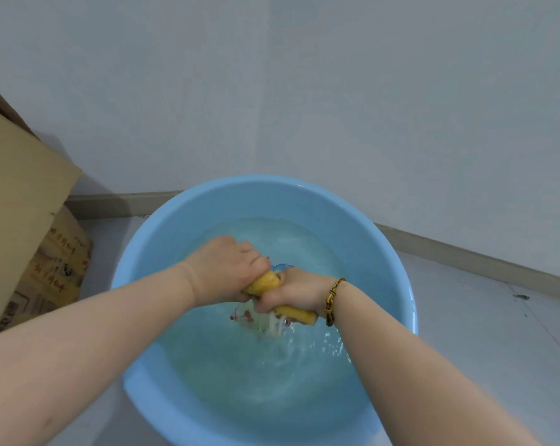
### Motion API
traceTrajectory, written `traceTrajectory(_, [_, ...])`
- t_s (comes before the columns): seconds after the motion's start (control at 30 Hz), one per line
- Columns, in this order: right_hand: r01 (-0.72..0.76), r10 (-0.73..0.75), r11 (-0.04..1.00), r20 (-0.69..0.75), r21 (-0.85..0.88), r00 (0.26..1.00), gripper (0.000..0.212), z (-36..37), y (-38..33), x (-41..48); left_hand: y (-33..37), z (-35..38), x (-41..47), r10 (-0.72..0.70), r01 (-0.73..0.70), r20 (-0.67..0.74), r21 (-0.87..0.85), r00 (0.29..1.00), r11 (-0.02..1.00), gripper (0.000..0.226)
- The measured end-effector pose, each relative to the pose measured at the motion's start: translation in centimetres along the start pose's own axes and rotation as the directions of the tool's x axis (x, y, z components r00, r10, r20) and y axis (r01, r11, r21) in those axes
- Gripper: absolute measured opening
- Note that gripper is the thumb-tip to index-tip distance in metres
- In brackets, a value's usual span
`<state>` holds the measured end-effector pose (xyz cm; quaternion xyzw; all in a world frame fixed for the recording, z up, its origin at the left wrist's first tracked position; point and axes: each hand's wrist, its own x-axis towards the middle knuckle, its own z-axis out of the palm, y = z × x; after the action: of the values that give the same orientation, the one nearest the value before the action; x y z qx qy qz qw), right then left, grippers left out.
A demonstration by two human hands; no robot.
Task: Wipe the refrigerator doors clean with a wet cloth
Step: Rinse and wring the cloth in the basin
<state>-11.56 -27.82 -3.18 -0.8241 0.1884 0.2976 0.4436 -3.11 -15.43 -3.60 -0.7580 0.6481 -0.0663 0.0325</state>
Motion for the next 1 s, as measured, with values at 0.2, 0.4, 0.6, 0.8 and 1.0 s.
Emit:
traceTrajectory(0.2, [-0.063, -0.041, 0.961, -0.366, -0.268, 0.93, 0.026, -0.9, 0.1, -0.5, 1.6, -1.1, -0.4, -0.592, 0.604, 0.15, -0.333, 0.792, 0.724, 0.082])
traceTrajectory(0.4, [-0.046, -0.79, 0.582, -0.577, -0.812, 0.208, 0.01, 0.5, 0.8, 0.8, 2.5, -2.2, 1.9, -0.384, 0.113, 0.797, -0.484, 0.465, -0.868, 0.053])
traceTrajectory(0.6, [0.146, -0.716, 0.696, -0.662, -0.703, 0.22, 0.011, 2.3, -0.5, 0.1, 1.5, -2.0, 2.7, -0.53, -0.23, 0.674, -0.488, 0.515, -0.842, 0.011])
traceTrajectory(0.8, [0.269, -0.252, 0.962, -0.562, -0.054, 0.788, 0.036, 2.9, -2.1, 0.3, 0.6, -2.4, 2.7, -0.68, -0.32, 0.577, -0.607, 0.453, -0.728, 0.029])
traceTrajectory(1.0, [0.203, -0.154, 0.855, -0.142, 0.477, 0.978, 0.039, 3.2, -1.4, -0.4, 0.8, -2.2, 1.8, -0.623, -0.24, 0.545, -0.614, 0.561, -0.752, 0.056])
